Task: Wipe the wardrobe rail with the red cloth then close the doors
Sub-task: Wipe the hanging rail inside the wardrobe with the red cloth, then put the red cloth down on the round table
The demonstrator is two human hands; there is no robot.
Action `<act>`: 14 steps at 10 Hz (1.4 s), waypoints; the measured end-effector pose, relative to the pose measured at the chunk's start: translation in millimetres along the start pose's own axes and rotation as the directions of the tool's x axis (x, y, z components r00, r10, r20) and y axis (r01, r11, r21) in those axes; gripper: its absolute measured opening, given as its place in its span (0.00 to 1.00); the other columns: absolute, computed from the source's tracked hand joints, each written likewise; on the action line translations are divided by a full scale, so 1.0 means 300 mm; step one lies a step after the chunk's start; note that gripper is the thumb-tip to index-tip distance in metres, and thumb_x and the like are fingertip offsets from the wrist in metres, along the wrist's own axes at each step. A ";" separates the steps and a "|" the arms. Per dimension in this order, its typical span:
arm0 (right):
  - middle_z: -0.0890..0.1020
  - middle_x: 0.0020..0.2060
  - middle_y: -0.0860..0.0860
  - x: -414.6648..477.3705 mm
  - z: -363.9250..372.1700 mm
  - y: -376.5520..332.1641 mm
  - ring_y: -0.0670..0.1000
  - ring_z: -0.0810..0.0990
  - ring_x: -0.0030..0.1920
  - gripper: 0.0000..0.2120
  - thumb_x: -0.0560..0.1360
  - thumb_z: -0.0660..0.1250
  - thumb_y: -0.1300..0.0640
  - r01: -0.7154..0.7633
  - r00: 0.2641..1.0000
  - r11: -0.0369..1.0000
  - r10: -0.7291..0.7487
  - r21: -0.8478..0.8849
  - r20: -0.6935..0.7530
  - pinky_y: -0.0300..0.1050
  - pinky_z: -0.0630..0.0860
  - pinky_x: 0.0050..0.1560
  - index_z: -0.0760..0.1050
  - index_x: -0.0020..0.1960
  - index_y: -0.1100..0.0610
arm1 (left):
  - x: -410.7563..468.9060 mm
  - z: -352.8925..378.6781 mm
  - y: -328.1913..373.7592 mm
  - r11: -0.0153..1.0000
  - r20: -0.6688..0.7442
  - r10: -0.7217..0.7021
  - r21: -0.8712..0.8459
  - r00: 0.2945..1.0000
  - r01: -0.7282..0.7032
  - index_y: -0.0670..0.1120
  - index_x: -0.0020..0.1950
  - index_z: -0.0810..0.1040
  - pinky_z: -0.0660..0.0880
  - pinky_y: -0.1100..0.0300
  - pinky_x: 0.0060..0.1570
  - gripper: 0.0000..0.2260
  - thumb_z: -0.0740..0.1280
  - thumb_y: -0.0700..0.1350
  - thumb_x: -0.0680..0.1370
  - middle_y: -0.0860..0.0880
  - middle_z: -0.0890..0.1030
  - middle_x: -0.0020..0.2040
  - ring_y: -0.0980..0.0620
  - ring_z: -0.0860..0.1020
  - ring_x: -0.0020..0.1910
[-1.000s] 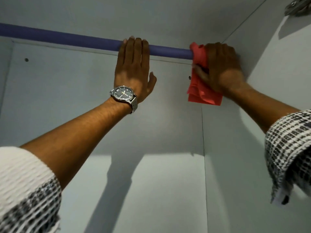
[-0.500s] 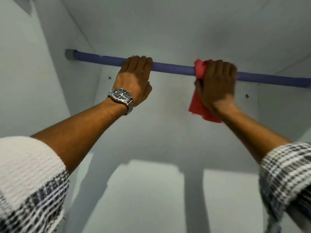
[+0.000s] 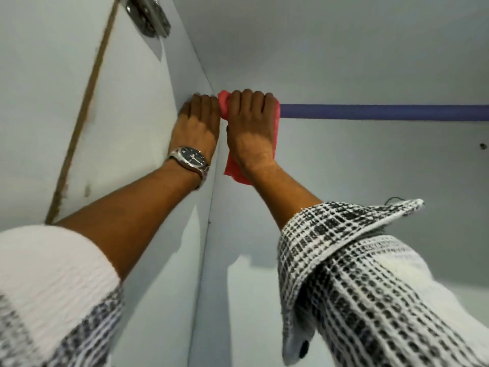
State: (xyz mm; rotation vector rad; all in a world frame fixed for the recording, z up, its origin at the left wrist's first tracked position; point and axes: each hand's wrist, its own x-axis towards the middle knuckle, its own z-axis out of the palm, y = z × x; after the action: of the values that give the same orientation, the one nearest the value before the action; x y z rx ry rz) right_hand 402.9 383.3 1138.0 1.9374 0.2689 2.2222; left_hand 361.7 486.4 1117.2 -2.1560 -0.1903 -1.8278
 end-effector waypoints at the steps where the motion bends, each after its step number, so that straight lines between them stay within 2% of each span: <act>1: 0.77 0.62 0.61 0.001 -0.022 0.043 0.62 0.76 0.60 0.21 0.79 0.65 0.57 0.064 0.997 0.998 -0.064 -0.001 0.041 0.59 0.70 0.69 0.68 0.70 0.61 | 0.000 0.002 0.011 1.000 0.018 -0.001 -0.012 1.000 0.001 0.34 0.79 0.49 0.55 0.43 0.80 0.26 0.55 0.34 0.83 0.33 0.59 0.77 0.33 0.59 0.77; 2: 0.74 0.69 0.59 -0.005 -0.089 0.134 0.61 0.74 0.66 0.26 0.82 0.62 0.52 0.190 0.969 0.977 -0.202 0.095 0.145 0.55 0.67 0.72 0.63 0.76 0.61 | -0.027 -0.020 0.024 0.999 0.041 -0.020 -0.034 0.999 0.022 0.34 0.80 0.48 0.53 0.42 0.81 0.31 0.60 0.39 0.82 0.33 0.56 0.79 0.33 0.56 0.78; 3: 0.71 0.74 0.57 -0.022 -0.206 0.211 0.59 0.73 0.70 0.27 0.86 0.54 0.48 0.187 0.938 0.913 -0.276 0.362 0.211 0.52 0.66 0.73 0.56 0.81 0.59 | -0.071 -0.080 0.088 0.935 0.122 -0.152 -0.305 0.981 0.183 0.36 0.80 0.55 0.50 0.44 0.81 0.27 0.55 0.48 0.85 0.34 0.55 0.80 0.35 0.53 0.80; 4: 0.77 0.68 0.58 -0.133 -0.357 0.299 0.58 0.77 0.66 0.23 0.87 0.54 0.49 -0.020 0.895 0.726 -0.293 0.688 0.335 0.43 0.70 0.64 0.63 0.77 0.60 | -0.198 -0.258 0.240 0.098 0.558 -0.135 -0.815 0.819 0.571 0.41 0.69 0.75 0.66 0.47 0.75 0.25 0.47 0.55 0.87 0.36 0.72 0.72 0.38 0.68 0.75; 5: 0.80 0.66 0.57 -0.365 -0.506 0.370 0.57 0.78 0.65 0.20 0.87 0.54 0.48 -0.170 0.820 0.616 -0.345 0.769 0.457 0.39 0.69 0.60 0.71 0.71 0.61 | -0.404 -0.407 0.358 -0.743 0.630 0.228 -0.379 0.742 0.551 0.44 0.65 0.76 0.72 0.48 0.72 0.35 0.44 0.69 0.82 0.39 0.79 0.67 0.43 0.75 0.70; 6: 0.78 0.69 0.56 -0.698 -0.652 0.453 0.56 0.76 0.69 0.20 0.87 0.55 0.49 -0.266 0.810 0.564 -0.308 0.781 0.498 0.50 0.70 0.71 0.68 0.75 0.58 | -0.678 -0.485 0.492 -0.789 0.560 0.442 -0.129 0.701 0.601 0.45 0.68 0.74 0.73 0.49 0.72 0.38 0.44 0.73 0.79 0.42 0.79 0.64 0.45 0.76 0.69; 7: 0.71 0.74 0.51 -1.154 -0.854 0.552 0.50 0.67 0.76 0.23 0.86 0.60 0.51 -0.553 0.781 0.433 -0.029 0.712 0.624 0.50 0.62 0.78 0.61 0.78 0.57 | -1.049 -0.559 0.699 -0.747 0.581 0.589 0.127 0.562 0.653 0.41 0.70 0.75 0.75 0.51 0.70 0.26 0.54 0.60 0.85 0.41 0.80 0.65 0.45 0.77 0.67; 8: 0.74 0.66 0.35 -1.673 -1.110 0.636 0.34 0.74 0.67 0.26 0.81 0.64 0.40 -0.938 0.339 0.122 0.119 0.325 0.933 0.39 0.70 0.72 0.62 0.75 0.47 | -1.472 -0.672 0.916 -0.660 0.669 0.689 0.418 0.280 0.624 0.38 0.75 0.68 0.64 0.48 0.77 0.25 0.55 0.54 0.85 0.40 0.73 0.73 0.43 0.71 0.74; 9: 0.87 0.54 0.47 -2.189 -1.403 0.699 0.43 0.86 0.52 0.27 0.72 0.72 0.35 -0.975 -0.181 -0.141 0.040 -0.174 0.983 0.44 0.82 0.57 0.77 0.63 0.51 | -1.916 -0.818 1.112 -0.557 0.707 0.706 0.575 -0.022 0.599 0.38 0.75 0.68 0.61 0.48 0.78 0.26 0.55 0.54 0.84 0.40 0.73 0.72 0.43 0.72 0.71; 10: 0.87 0.54 0.56 -2.602 -1.689 0.764 0.50 0.86 0.49 0.15 0.72 0.79 0.51 -0.851 -0.478 -0.285 0.073 -0.441 0.876 0.45 0.83 0.53 0.80 0.55 0.53 | -2.344 -0.950 1.260 -0.452 0.693 0.647 0.685 -0.319 0.571 0.41 0.62 0.78 0.76 0.48 0.61 0.16 0.63 0.51 0.82 0.41 0.85 0.53 0.45 0.83 0.51; 11: 0.83 0.51 0.63 -2.940 -1.952 0.834 0.55 0.82 0.47 0.15 0.75 0.74 0.65 -0.744 -0.665 -0.227 0.150 -0.629 0.732 0.49 0.79 0.49 0.76 0.57 0.51 | -2.778 -1.088 1.361 -0.239 0.618 0.555 0.760 -0.557 0.605 0.41 0.64 0.77 0.78 0.47 0.61 0.14 0.68 0.44 0.80 0.39 0.84 0.58 0.42 0.82 0.58; 12: 0.80 0.45 0.61 -3.256 -2.181 0.876 0.55 0.79 0.41 0.18 0.76 0.70 0.69 -0.665 -0.738 -0.095 0.234 -0.741 0.633 0.44 0.78 0.37 0.71 0.59 0.52 | -3.185 -1.193 1.464 -0.060 0.667 0.424 0.696 -0.613 0.716 0.42 0.61 0.79 0.77 0.46 0.64 0.13 0.71 0.34 0.78 0.40 0.82 0.58 0.42 0.81 0.58; 13: 0.78 0.46 0.59 -3.538 -2.357 0.846 0.53 0.74 0.43 0.13 0.74 0.66 0.71 -0.610 -0.682 0.130 0.416 -0.782 0.602 0.46 0.74 0.41 0.76 0.55 0.58 | -3.506 -1.260 1.529 0.239 0.777 0.361 0.458 -0.516 0.856 0.38 0.61 0.78 0.77 0.58 0.56 0.17 0.70 0.26 0.74 0.43 0.80 0.54 0.46 0.79 0.54; 14: 0.74 0.60 0.54 -3.789 -2.494 0.782 0.57 0.77 0.45 0.12 0.77 0.62 0.67 -0.475 -0.609 0.480 0.425 -0.738 0.669 0.40 0.68 0.46 0.78 0.58 0.61 | -3.791 -1.318 1.585 0.595 0.754 0.558 -0.074 -0.345 0.800 0.38 0.71 0.73 0.70 0.69 0.63 0.20 0.68 0.31 0.78 0.40 0.77 0.67 0.46 0.76 0.65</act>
State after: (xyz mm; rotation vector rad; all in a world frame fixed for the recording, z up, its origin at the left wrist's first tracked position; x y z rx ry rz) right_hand -190.2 -144.4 7.9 3.4436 -1.3446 -0.4133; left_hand -71.3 22.0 -11.0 -3.7563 0.0086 1.3429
